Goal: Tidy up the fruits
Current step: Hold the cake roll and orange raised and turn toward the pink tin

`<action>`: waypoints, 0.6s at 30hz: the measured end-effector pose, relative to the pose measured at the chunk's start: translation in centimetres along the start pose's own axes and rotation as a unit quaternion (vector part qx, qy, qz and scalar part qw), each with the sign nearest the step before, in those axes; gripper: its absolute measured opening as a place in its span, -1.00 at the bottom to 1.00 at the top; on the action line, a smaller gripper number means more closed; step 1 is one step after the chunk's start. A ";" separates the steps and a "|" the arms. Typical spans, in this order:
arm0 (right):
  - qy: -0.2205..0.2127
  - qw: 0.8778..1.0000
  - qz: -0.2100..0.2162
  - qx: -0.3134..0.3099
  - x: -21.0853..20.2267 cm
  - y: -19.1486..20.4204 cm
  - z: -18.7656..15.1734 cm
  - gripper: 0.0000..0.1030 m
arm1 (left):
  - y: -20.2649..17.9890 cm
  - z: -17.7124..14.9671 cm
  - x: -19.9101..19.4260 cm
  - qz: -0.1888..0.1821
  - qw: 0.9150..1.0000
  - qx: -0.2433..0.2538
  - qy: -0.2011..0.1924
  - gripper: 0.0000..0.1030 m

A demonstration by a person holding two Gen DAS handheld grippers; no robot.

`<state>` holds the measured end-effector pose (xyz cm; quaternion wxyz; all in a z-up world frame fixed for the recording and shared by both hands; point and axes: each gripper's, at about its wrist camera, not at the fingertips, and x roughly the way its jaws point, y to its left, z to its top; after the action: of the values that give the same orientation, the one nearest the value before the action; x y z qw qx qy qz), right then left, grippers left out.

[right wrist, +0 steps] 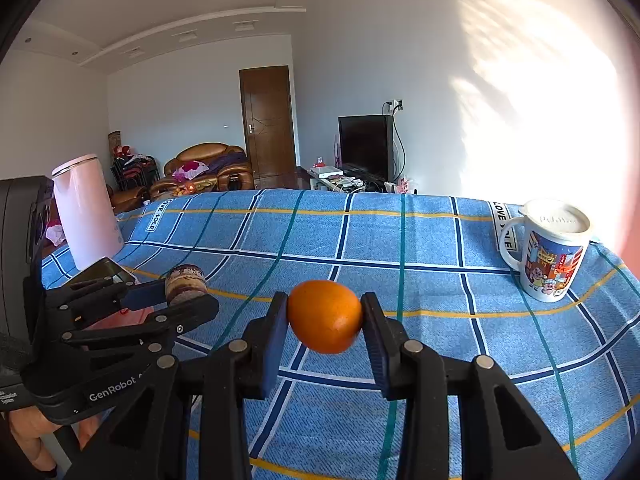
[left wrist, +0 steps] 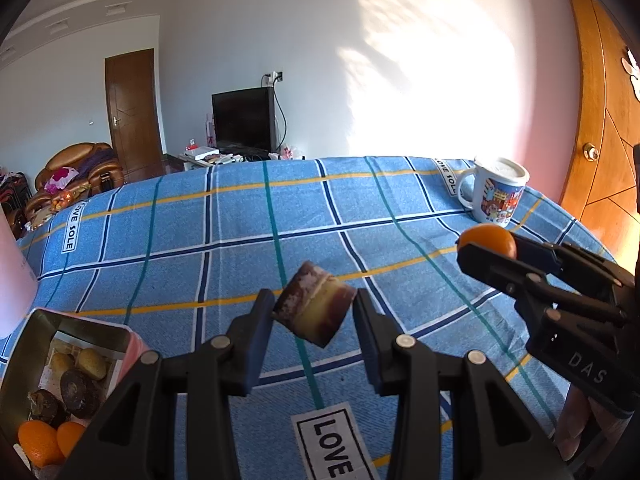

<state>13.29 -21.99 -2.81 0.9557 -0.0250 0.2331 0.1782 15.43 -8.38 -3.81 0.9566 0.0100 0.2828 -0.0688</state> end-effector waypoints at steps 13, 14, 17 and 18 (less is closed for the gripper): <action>-0.024 1.000 0.004 -0.006 -1.2 0.4 -0.2 -0.25 | -0.4 -0.3 -1.1 0.012 1.000 0.009 -0.023 -0.19; -0.027 1.000 0.005 -0.008 -1.3 0.4 -0.2 -0.25 | -0.4 -0.3 -1.1 0.013 1.000 0.009 -0.025 -0.19; -0.036 0.999 0.002 -0.015 -1.7 0.7 -0.3 -0.25 | -0.2 -0.3 -1.3 0.015 0.999 0.006 -0.031 -0.19; -0.039 0.999 0.001 -0.018 -1.8 0.8 -0.4 -0.25 | -0.2 -0.3 -1.4 0.016 0.999 0.005 -0.033 -0.19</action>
<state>11.34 -21.84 -2.28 0.9632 -0.0346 0.1924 0.1845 14.05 -8.35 -3.29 0.9664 0.0166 0.2505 -0.0555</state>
